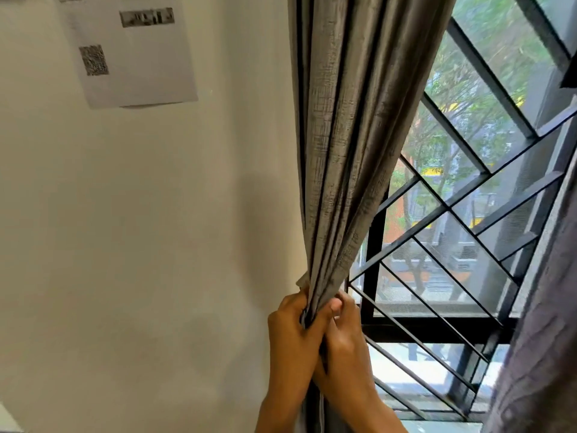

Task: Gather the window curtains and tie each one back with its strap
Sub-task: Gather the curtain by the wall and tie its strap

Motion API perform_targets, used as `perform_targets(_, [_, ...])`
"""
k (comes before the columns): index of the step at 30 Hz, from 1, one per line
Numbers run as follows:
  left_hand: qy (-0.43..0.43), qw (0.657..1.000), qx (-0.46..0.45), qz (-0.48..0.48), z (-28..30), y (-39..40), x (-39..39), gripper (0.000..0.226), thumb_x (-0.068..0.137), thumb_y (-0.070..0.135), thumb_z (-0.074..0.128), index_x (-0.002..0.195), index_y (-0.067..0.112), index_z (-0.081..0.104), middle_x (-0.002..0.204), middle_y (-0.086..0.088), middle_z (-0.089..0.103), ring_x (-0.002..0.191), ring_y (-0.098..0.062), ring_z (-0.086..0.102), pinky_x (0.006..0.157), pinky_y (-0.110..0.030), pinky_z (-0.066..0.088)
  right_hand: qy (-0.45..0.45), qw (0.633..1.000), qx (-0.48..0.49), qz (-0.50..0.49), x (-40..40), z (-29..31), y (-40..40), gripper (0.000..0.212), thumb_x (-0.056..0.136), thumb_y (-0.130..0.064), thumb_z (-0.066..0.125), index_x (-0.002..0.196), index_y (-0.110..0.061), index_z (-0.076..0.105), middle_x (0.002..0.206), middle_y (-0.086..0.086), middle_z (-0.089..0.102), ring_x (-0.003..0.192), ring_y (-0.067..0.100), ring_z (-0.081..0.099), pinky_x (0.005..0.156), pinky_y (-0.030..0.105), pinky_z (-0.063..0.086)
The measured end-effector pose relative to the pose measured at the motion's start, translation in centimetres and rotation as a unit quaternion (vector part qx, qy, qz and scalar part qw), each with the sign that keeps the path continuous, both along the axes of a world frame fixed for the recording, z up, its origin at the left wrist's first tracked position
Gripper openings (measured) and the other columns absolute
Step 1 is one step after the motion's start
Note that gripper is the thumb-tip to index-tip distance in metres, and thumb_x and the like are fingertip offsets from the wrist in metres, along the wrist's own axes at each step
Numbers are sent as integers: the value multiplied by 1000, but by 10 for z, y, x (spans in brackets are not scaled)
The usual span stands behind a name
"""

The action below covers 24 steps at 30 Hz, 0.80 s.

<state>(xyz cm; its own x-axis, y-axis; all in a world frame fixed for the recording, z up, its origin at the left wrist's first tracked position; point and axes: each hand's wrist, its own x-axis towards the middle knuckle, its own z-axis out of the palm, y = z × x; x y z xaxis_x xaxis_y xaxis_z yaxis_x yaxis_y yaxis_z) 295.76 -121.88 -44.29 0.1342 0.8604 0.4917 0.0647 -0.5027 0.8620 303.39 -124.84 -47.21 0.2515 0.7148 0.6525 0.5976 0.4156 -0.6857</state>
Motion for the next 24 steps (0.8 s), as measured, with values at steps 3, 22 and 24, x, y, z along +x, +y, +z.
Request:
perform_targets(3, [-47,997,-40,39,0,6,-2,7,83,31,67,87,28,72,77,6,72,75,-5,68,69,-16,55,-10,996,13,87,21,-1,0,61,82,-20,57,141,-17,44,137,-8,42,117,8,52,93,19,46])
perform_targets(22, [-30,998,-1,62,9,17,-7,14,84,21,68,70,17,70,58,3,66,57,-5,63,54,-11,48,-38,994,48,-89,35,19,15,19,82,-12,71,77,-28,64,78,-13,50,71,6,57,59,21,49])
perform_targets(24, [-6,993,24,118,3,16,-1,15,85,26,67,72,19,71,60,4,64,59,-7,62,55,-13,50,-54,991,53,-110,10,7,7,20,88,-9,63,103,-21,67,87,-10,48,80,1,55,65,18,52])
